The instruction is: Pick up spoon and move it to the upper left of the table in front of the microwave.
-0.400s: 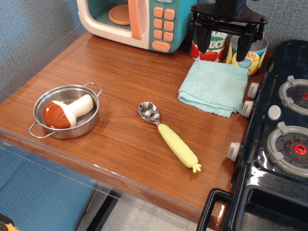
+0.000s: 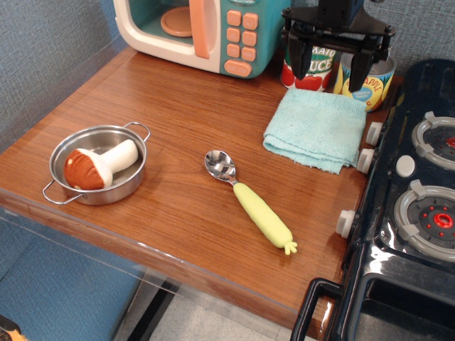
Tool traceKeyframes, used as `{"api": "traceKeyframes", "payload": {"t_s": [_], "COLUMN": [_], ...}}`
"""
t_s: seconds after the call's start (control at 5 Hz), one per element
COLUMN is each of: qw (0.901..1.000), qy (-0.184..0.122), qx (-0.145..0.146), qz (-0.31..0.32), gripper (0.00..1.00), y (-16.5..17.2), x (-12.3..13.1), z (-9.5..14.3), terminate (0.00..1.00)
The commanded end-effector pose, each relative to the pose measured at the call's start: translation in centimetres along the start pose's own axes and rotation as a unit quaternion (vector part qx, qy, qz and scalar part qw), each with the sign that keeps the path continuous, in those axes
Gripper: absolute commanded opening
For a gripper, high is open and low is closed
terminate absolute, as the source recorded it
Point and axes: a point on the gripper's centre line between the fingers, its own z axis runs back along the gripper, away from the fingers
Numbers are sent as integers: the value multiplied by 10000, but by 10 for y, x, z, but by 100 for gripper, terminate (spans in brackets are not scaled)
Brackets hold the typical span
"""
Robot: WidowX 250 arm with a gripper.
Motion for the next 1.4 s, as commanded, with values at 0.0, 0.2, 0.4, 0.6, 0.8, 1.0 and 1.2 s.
{"api": "traceKeyframes", "payload": {"t_s": [0.0, 0.2, 0.4, 0.6, 0.8, 1.0, 1.2], "qw": [9994, 9994, 9910, 9807, 9645, 9588, 9527], "qy": [-137, -170, -189, -67, -72, 14, 183], "qx": [191, 290, 756, 681, 533, 322, 324], "qz": [-242, 118, 1085, 1834, 2587, 2824, 3016], "gripper": [100, 100, 100, 100, 100, 100, 100], "y": [-9, -4, -1, 0, -3, 0, 1], "x": [-22, -59, -97, -119, -121, -117, -116], "z": [30, 31, 16, -3, -23, -33, -44], "terminate": [0, 0, 0, 0, 0, 0, 0]}}
